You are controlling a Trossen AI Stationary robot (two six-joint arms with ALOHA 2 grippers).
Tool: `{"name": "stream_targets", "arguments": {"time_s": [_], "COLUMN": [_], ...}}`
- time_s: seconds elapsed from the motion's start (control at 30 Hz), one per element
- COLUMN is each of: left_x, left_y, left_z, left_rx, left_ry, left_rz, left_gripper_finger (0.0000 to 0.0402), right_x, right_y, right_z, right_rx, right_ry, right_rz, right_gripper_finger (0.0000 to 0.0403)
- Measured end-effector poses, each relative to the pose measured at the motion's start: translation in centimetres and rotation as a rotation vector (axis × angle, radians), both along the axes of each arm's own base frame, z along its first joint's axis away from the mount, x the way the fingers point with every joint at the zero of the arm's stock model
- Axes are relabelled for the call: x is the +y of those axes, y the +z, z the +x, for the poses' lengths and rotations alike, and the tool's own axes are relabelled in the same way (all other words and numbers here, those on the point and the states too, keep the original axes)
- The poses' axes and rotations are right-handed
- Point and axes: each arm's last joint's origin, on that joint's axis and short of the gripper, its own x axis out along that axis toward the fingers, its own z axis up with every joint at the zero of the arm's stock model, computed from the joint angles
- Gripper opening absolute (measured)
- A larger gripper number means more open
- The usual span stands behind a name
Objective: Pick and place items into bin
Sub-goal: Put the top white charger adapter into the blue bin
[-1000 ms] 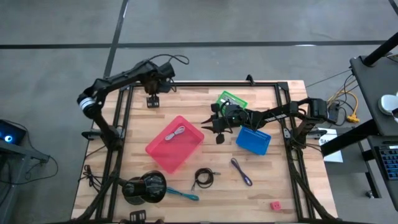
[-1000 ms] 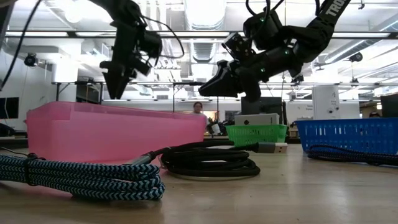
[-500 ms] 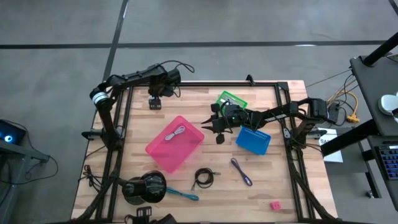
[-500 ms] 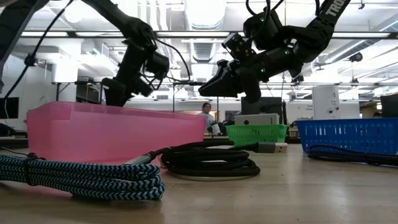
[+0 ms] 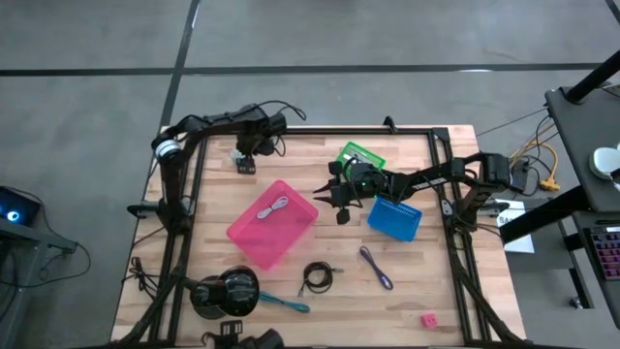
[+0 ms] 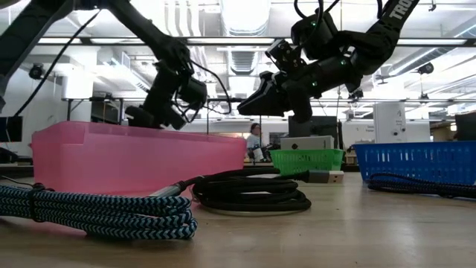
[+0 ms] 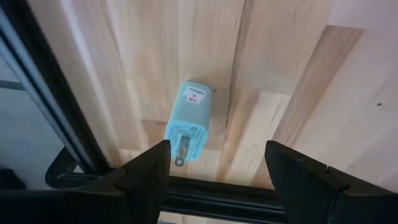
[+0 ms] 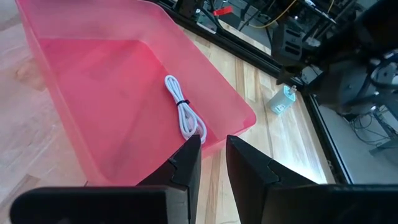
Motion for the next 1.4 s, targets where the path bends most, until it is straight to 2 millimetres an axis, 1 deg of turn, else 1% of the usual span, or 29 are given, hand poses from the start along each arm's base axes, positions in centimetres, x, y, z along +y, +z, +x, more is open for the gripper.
{"name": "stream_targets", "arguments": {"time_s": [0.3, 0.43, 0.7, 0.97, 1.1, 1.27, 1.4], "left_x": [0.5, 0.7, 1.1, 1.1, 1.2, 1.5, 1.6], "left_y": [-2.3, -2.9, -3.3, -3.3, -3.3, -3.0, -2.9], "left_z": [0.5, 0.6, 0.9, 0.8, 0.8, 0.3, -0.2], "left_rx": [0.07, 0.103, 0.107, 0.114, 0.097, 0.073, 0.046], "left_ry": [-0.008, -0.018, -0.028, -0.026, 0.068, 0.314, 0.493], "left_rz": [-0.017, 0.007, 0.066, 0.063, 0.107, 0.197, 0.209], "left_gripper_finger": [0.0245, 0.0245, 0.0245, 0.0245, 0.0244, 0.0244, 0.0244], "right_x": [0.0, 0.0, 0.0, 0.0, 0.0, 0.0, 0.0], "right_y": [0.0, 0.0, 0.0, 0.0, 0.0, 0.0, 0.0], "right_z": [0.0, 0.0, 0.0, 0.0, 0.0, 0.0, 0.0], "right_rx": [0.0, 0.0, 0.0, 0.0, 0.001, 0.001, 0.001], "right_ry": [0.0, -0.001, 0.0, 0.002, 0.002, 0.002, 0.002], "right_rz": [0.0, 0.0, 0.001, -0.005, -0.005, -0.005, -0.005], "right_gripper_finger": [0.0063, 0.0063, 0.0063, 0.0063, 0.0063, 0.0063, 0.0063]}}
